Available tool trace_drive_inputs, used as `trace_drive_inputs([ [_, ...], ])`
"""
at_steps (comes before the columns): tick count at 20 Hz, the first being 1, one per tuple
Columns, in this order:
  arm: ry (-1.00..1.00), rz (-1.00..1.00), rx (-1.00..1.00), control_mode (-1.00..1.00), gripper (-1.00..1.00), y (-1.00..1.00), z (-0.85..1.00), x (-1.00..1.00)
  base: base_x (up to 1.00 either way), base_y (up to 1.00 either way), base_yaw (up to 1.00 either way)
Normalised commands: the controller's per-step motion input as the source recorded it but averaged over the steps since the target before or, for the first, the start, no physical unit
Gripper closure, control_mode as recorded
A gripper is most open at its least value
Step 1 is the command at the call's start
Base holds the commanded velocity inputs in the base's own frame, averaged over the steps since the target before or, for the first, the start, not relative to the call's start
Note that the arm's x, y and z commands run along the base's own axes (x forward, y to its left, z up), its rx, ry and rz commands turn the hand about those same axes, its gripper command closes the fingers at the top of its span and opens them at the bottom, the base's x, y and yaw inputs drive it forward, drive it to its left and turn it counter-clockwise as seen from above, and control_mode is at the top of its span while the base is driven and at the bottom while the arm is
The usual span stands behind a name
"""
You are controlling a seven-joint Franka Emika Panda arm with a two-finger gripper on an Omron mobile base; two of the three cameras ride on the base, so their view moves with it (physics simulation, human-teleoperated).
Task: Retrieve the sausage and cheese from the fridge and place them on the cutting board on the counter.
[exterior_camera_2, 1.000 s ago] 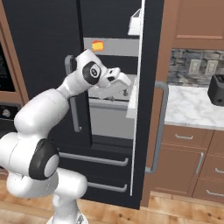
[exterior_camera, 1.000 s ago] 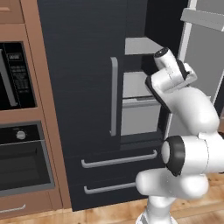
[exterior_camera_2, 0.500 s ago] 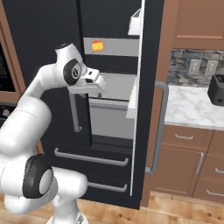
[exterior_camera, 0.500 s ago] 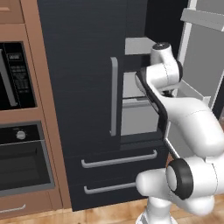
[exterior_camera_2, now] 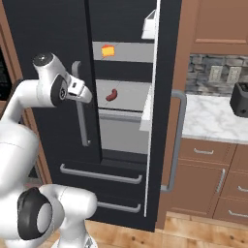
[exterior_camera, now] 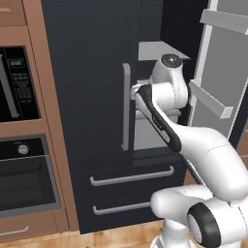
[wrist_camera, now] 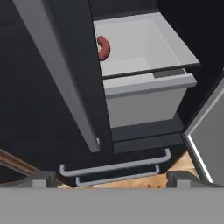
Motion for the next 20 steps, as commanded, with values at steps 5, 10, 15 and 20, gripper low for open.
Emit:
trace_drive_inputs([
  [5, -0.19, 0.21, 0.01, -1.00, -1.00, 0.21, 0.02, 0.12, 0.00, 0.00, 0.00],
  [10, 0.00, 0.07, 0.00, -1.00, -1.00, 0.04, 0.01, 0.41, 0.00, 0.00, 0.00],
  [15, 0.00, 0.00, 0.00, -1.00, -1.00, 0.46, 0.00, 0.31, 0.00, 0.00, 0.00],
  [20, 0.00, -0.04, 0.00, -1.00, -1.00, 0.28, 0.00, 0.42, 0.00, 0.00, 0.00],
])
